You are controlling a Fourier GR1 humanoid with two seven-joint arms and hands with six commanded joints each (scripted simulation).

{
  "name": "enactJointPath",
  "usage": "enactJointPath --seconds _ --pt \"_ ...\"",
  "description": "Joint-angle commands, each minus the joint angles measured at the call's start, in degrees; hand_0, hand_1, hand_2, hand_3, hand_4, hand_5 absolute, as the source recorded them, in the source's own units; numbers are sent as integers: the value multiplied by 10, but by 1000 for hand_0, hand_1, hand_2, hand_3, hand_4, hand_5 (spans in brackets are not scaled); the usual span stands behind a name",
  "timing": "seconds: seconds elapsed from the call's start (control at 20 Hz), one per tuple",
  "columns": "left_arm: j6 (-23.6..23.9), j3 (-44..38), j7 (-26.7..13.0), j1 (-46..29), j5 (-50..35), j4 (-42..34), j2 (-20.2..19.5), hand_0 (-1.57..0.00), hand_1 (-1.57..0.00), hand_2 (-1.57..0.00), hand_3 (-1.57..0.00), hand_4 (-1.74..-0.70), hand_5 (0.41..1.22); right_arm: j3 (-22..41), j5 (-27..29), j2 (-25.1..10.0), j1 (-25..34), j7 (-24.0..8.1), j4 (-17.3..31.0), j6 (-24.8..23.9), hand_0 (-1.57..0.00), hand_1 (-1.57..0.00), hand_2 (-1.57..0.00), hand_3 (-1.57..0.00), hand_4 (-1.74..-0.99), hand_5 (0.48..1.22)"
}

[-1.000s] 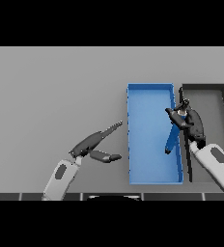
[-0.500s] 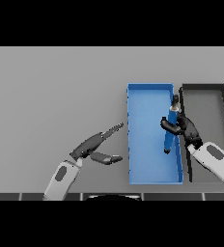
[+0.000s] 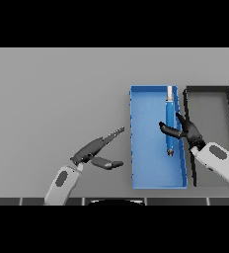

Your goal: Pick up the blue pipe and place it into the blue bin.

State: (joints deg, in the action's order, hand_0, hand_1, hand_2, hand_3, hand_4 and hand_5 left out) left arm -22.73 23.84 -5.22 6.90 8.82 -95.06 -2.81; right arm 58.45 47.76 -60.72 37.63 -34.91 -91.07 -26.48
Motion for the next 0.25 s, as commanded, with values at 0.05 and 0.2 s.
enactJointPath --seconds 0.05,0.2 --pt "0 -8 -6 6 -3 0 -5 1 1 1 1 -885 431 8 8 -4 4 0 -5 -4 -6 -5 -5 -3 -1022 658" --pt "-3 -13 -10 9 -12 -3 -7 1 1 1 1 -885 431 14 11 -13 2 5 -15 -7 -6 -5 -5 -3 -1022 643"
